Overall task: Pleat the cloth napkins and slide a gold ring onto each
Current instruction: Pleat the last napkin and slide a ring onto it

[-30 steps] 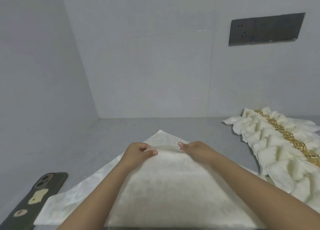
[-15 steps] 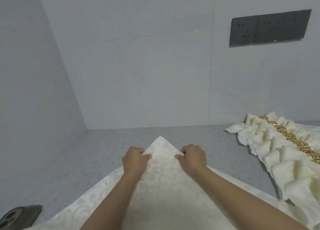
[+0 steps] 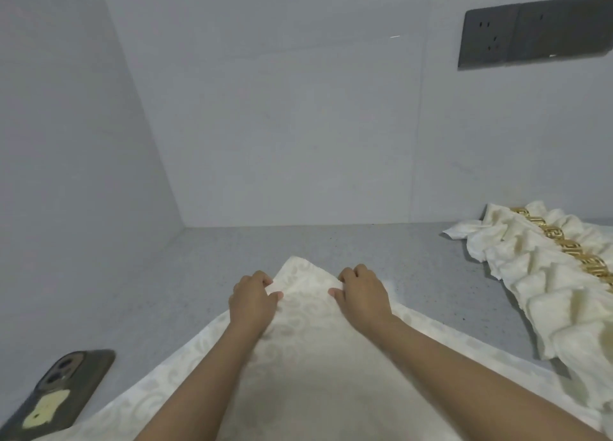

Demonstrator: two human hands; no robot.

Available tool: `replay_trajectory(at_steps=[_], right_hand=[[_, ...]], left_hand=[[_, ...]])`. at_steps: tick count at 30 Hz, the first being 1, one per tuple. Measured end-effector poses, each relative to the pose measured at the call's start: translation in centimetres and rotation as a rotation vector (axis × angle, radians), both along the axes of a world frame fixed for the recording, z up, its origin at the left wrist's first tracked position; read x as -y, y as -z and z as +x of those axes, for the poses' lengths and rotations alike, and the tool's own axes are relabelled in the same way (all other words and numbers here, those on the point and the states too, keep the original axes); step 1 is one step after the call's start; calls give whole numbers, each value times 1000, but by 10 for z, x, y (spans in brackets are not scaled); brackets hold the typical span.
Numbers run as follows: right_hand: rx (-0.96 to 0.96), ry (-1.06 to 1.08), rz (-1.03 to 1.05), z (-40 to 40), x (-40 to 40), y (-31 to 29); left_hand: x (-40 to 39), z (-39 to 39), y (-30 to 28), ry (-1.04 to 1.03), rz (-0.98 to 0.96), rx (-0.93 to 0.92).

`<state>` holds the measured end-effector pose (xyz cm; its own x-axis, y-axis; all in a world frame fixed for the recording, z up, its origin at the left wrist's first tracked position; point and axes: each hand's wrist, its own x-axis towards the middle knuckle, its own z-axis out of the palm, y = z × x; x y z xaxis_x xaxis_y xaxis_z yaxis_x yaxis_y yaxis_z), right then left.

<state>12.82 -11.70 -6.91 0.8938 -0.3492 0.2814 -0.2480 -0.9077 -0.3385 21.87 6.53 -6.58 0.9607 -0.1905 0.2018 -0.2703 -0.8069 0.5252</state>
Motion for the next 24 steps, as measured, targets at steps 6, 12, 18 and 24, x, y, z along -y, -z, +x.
replay_trajectory(at_steps=[6,12,18,24], right_hand=[[-11,-66,6,-26,-33,-5],[-61,-73,147,-49,-54,-9],[-113,-50,390,-32,-55,-19],[-75,-64,400,-19,-53,-17]], left_hand=[[-42,-37,-5,-57,5,-75],[-72,-62,-2,-82,-1,-128],[-67,-60,-14,-33,50,-120],[-63,-45,-11,-39,-137,-142]])
